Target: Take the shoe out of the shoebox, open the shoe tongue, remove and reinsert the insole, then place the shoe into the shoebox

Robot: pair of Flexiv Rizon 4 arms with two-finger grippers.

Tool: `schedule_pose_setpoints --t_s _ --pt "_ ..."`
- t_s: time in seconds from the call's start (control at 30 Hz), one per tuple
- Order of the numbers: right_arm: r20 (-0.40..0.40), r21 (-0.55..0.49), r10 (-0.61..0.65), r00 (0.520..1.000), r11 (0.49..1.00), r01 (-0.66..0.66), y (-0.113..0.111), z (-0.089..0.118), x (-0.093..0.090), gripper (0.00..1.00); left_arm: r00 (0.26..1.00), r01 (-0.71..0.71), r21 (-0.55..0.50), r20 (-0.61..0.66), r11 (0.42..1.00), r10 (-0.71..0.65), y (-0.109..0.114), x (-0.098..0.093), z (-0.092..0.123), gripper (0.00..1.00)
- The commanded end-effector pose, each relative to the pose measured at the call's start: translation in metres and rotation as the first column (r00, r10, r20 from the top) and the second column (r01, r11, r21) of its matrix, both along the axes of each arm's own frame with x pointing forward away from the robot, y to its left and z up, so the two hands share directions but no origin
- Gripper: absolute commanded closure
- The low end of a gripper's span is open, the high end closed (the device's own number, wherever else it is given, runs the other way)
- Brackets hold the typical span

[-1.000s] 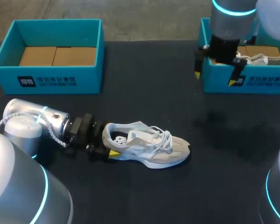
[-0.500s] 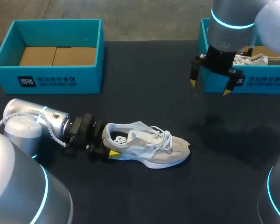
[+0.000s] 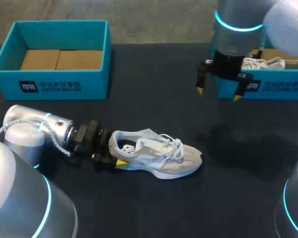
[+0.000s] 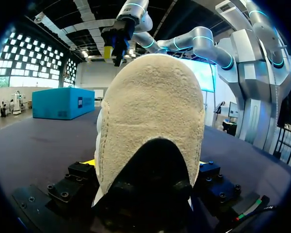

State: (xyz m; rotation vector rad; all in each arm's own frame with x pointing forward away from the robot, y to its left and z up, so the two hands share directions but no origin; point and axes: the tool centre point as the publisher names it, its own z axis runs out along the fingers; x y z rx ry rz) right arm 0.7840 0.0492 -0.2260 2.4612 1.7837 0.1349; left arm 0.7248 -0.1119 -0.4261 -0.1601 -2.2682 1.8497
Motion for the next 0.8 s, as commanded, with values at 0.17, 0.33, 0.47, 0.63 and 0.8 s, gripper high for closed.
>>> schedule_pose_setpoints --t_s 0.17,0.33,0.47,0.63,0.8 --pt "-0.006 -0.07 0.016 1.0 0.997 -0.017 0.064 -0.003 -0.014 0.0 1.0 -0.001 0.0 0.0 1.0 0.001 -0.001 0.0 -0.001 1.0" --pt "-0.018 -0.1 0.026 1.0 0.995 -0.027 0.095 -0.011 -0.028 0.0 1.0 -0.001 0.0 0.0 1.0 0.001 -0.001 0.0 -0.001 1.0" --pt "-0.025 -0.114 0.042 0.999 0.992 -0.044 0.115 -0.018 -0.037 0.0 1.0 -0.001 0.0 0.0 1.0 0.001 -0.001 0.0 -0.001 1.0" --pt "-0.039 -0.124 0.055 0.998 0.99 -0.059 0.141 -0.027 -0.05 0.0 1.0 -0.001 0.0 0.0 1.0 0.001 -0.001 0.0 -0.001 1.0" --pt "-0.033 -0.064 0.069 0.997 0.995 -0.071 0.144 -0.03 -0.054 0.0 1.0 -0.001 0.0 0.0 1.0 0.001 -0.001 0.0 -0.001 1.0"
